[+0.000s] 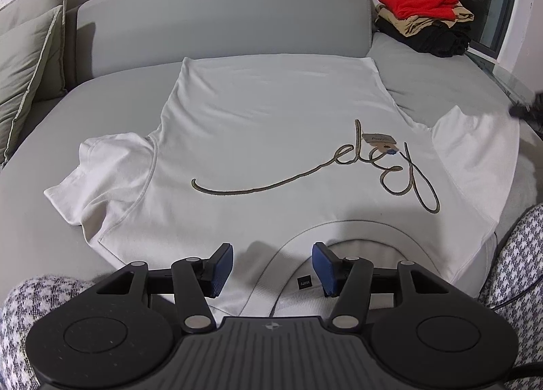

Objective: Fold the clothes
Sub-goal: 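Grasp the shirt side edge with the right gripper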

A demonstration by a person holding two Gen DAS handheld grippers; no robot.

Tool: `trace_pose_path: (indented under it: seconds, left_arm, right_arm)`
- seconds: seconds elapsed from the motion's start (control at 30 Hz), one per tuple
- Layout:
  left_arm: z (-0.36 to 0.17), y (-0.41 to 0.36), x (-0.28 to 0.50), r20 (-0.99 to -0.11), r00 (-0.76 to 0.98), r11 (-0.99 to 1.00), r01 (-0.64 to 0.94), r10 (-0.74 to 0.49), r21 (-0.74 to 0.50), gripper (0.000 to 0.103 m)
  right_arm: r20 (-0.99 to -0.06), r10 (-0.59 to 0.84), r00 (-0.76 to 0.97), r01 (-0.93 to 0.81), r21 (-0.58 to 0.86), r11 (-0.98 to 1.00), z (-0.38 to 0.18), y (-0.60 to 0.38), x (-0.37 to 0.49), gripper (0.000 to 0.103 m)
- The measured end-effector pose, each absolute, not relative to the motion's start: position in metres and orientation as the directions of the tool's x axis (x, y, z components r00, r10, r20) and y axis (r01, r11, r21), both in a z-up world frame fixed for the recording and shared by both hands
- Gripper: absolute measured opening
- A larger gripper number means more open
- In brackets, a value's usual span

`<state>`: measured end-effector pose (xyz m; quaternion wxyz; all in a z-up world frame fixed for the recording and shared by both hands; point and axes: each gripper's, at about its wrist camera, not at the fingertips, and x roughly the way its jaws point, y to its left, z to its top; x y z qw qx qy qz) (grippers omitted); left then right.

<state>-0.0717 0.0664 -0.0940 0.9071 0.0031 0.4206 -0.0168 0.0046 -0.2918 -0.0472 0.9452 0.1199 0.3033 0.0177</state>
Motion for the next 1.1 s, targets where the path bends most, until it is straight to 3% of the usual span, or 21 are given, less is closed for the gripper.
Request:
trace_pose_path:
  seconds: [0.23,0.33,0.4,0.5,0.7,0.93,1.1]
  left_arm:
    - [-0.095,0.072,-0.073,-0.764,0.645,1.0,0.015,-0.019,-0.012,0.054]
    - [-0.095,0.074,-0.074,-0.762,0.647,1.0,0.008,-0.011,-0.007,0.054]
    - [-0.095,0.075,-0.075,-0.762,0.647,1.0,0.006,-0.003,0.001,0.054]
    - [-0.095,0.078,-0.075,-0.764,0.646,1.0,-0.001,0.0,-0.001,0.054]
    - [-0.096,0.074,-0.071,-0.77,0.638,1.0,-0.003,-0.012,-0.018,0.054]
    - [-0.099,0.066,-0.072,-0.766,0.642,0.999,0.021,0.021,0.045,0.055]
    - [-0.097,0.081,-0.075,-0.766,0.643,0.999,-0.011,0.033,0.034,0.055]
  right_arm:
    - [-0.579,0.183,0.794,-0.31,-0.128,0.942,-0.058,-0.176,-0.023,0.002]
    - [-0.667,0.227,0.709,-0.43,-0.154,0.89,-0.081,-0.151,-0.035,0.004]
    - [-0.72,0.278,0.636,-0.506,-0.116,0.855,-0.09,-0.148,-0.041,0.016]
    - [-0.722,0.309,0.619,-0.462,-0.017,0.887,-0.083,-0.174,-0.038,0.025]
    - [-0.757,0.136,0.639,-0.071,0.119,0.99,-0.078,-0.247,0.01,0.016]
    - [-0.932,0.004,0.363,-0.11,-0.039,0.993,-0.133,-0.236,0.021,0.012]
    - [-0.933,0.003,0.359,-0.092,-0.032,0.995,-0.109,-0.237,0.001,0.013]
